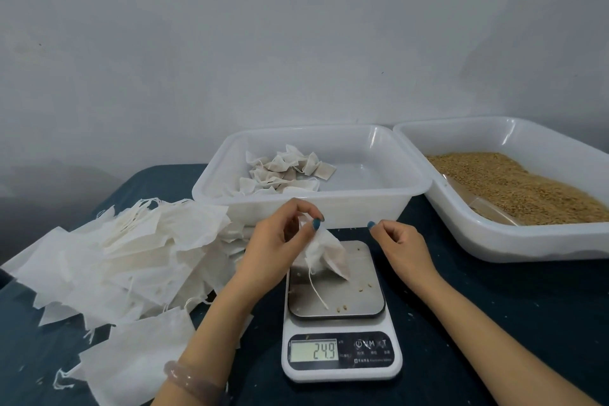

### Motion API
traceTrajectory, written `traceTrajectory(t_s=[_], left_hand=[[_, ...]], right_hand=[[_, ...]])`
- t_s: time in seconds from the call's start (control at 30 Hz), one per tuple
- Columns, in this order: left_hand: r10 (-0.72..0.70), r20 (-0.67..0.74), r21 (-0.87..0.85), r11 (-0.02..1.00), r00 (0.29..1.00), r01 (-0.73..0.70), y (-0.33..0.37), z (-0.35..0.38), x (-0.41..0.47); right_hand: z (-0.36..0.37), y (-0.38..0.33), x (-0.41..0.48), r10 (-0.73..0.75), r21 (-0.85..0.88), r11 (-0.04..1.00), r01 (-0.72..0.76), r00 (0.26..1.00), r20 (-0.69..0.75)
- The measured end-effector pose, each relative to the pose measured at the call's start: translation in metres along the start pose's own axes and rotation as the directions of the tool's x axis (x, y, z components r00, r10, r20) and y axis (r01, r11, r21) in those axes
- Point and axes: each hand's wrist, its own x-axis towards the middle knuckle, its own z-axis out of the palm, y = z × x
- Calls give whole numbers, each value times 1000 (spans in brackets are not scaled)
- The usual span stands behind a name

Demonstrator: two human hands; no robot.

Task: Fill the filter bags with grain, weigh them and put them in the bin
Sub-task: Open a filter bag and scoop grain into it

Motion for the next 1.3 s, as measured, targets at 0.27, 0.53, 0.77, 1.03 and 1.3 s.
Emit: traceTrajectory(t_s=[0.27,0.53,0.77,1.03,1.3], left_hand=[[72,-233,-135,985,970,-106,32,-13,34],[-133,-477,84,977,869,196,22,-58,105],[-443,-363,117,851,820,511,-9,-67,124],[-550,-217,645,539,807,541,-16,-79,106],[-474,-229,810,392,850,437,0,-85,92]], right_hand=[[0,3,1,8,-4,1000,-8,1000,22],[1,1,0,24,-13,1000,-23,999,39],[1,0,0,23,-19,1000,-23,999,46],[1,2,1,18,-35,999,-16,999,44],[1,0,0,24,-47,999,-22,998,50]])
